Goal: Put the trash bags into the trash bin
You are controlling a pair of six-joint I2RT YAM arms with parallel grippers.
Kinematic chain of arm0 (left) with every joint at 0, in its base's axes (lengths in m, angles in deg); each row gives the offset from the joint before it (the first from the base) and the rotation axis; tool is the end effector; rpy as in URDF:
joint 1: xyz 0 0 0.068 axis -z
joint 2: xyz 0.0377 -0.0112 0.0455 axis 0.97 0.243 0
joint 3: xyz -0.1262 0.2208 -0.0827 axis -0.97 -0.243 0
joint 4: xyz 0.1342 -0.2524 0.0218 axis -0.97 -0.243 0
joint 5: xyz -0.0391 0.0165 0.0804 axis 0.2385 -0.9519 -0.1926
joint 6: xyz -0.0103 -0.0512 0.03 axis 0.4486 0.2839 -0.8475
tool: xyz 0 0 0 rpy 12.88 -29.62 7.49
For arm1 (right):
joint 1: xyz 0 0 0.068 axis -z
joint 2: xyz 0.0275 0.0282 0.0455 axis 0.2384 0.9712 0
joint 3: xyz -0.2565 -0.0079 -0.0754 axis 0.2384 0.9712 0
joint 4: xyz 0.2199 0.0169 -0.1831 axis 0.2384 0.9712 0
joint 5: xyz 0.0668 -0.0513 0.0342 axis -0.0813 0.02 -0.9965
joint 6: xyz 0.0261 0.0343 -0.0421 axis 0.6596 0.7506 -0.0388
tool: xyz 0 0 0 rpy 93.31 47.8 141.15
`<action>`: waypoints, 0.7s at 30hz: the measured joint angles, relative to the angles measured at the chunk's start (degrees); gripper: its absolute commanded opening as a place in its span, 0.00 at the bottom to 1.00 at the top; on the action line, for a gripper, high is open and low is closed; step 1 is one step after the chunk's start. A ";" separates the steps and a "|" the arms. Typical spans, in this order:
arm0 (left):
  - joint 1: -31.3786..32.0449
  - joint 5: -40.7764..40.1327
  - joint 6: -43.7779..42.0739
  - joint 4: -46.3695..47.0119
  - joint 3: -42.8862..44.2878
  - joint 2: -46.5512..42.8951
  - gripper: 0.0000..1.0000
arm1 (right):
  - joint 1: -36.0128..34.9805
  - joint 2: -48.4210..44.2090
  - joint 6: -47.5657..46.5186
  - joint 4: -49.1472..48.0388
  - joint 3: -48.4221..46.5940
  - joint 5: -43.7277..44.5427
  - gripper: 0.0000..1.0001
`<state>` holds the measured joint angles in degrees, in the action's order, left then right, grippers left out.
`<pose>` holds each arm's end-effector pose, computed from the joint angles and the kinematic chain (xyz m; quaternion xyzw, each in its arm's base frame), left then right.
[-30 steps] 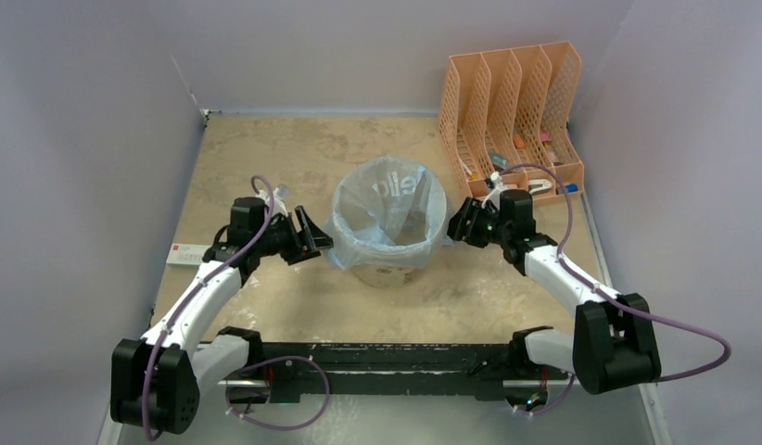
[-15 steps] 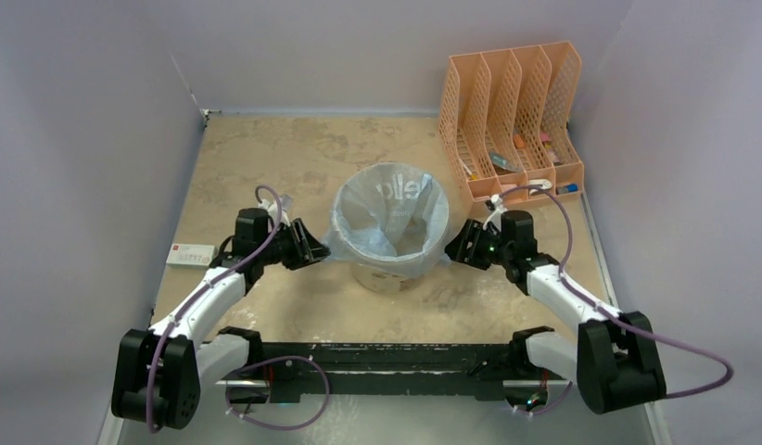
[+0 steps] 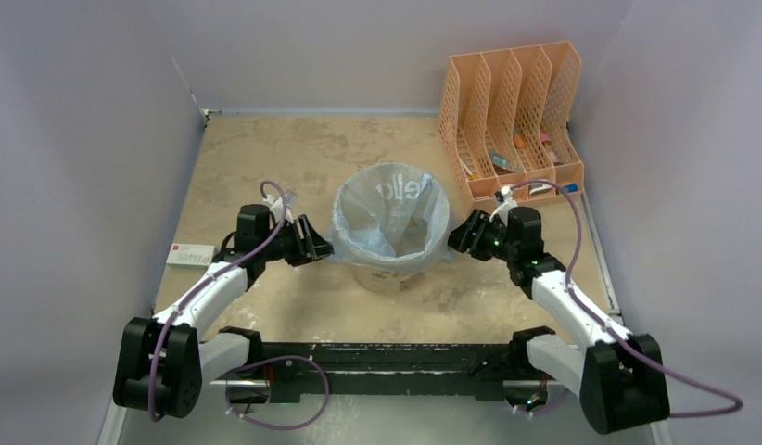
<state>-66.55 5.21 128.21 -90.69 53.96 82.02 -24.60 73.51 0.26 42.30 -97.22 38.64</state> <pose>0.2364 -0.0653 0.1625 -0.0907 0.8676 -0.4157 0.2574 0.2405 0.0643 0.2002 0.0835 0.8214 0.3793 0.4177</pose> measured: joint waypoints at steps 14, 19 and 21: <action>0.00 11.06 2.64 12.66 -3.82 10.08 0.36 | 0.00 14.73 1.22 -9.46 6.23 -3.87 0.58; 0.00 12.33 4.35 17.53 -6.80 11.72 0.38 | 0.00 15.56 1.16 -11.43 6.56 -4.00 0.59; 0.00 12.28 4.52 18.88 -7.19 12.46 0.40 | 0.00 17.00 1.11 -12.48 6.56 -4.39 0.59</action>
<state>-66.55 17.50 132.73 -71.81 46.77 94.48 -24.60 90.52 1.37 29.82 -90.66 34.24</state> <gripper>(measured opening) 0.379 0.584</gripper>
